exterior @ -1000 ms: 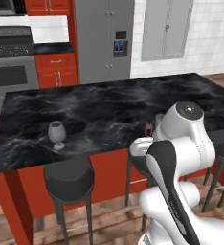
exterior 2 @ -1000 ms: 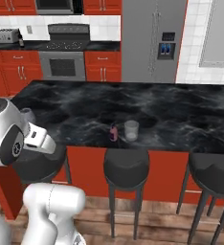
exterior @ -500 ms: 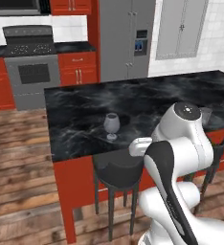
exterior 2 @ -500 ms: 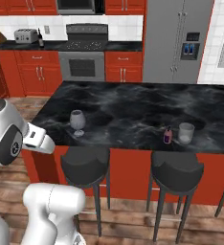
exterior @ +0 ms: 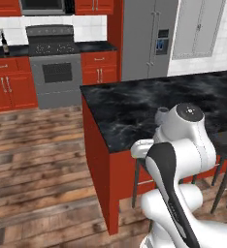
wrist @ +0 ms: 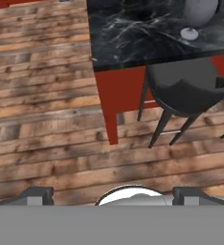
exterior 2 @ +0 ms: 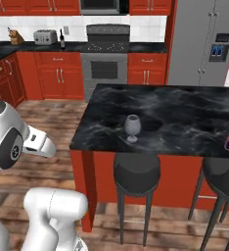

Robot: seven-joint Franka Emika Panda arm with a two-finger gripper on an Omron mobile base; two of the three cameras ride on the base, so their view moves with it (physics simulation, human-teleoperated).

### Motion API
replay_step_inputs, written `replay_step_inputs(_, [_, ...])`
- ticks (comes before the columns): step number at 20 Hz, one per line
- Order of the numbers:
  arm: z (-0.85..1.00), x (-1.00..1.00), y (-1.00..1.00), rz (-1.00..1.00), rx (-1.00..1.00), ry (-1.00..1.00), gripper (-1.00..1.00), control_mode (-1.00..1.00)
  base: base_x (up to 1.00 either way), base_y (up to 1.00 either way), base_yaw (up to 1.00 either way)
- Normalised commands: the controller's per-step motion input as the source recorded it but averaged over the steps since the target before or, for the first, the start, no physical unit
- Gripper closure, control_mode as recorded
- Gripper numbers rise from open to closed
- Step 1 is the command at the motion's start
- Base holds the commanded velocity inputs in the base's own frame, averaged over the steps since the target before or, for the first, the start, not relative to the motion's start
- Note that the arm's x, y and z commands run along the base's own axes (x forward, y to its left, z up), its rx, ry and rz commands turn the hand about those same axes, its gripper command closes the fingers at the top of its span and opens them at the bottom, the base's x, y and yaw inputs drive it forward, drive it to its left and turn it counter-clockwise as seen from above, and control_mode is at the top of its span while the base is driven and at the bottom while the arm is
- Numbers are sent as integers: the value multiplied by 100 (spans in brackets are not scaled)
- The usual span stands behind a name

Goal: There is a wine glass and glass cup on the dining counter. Place the wine bottle next to the wine glass and the juice bottle next to the glass cup.

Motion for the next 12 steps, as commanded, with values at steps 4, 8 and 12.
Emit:
replay_step_inputs(4, [0, 0, 0, 0, 0, 0, -100, 100, 2, 94, 0])
replay_step_inputs(8, [0, 0, 0, 0, 0, 0, -100, 100, 9, 94, 0])
replay_step_inputs(12, [0, 0, 0, 0, 0, 0, -100, 100, 10, 94, 0])
